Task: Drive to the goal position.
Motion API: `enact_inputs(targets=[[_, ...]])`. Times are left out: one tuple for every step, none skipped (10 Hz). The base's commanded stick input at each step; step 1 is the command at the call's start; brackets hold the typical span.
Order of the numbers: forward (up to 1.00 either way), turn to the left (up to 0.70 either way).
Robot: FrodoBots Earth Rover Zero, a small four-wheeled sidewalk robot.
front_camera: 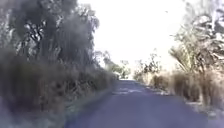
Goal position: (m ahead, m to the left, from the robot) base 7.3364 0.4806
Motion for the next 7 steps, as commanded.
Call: enact_inputs(targets=[[1.00,-0.29],[1.00,-0.20],[1.00,-0.08],[1.00,-0.21],[1.00,-0.34],[1.00,0.00],[1.00,0.00]])
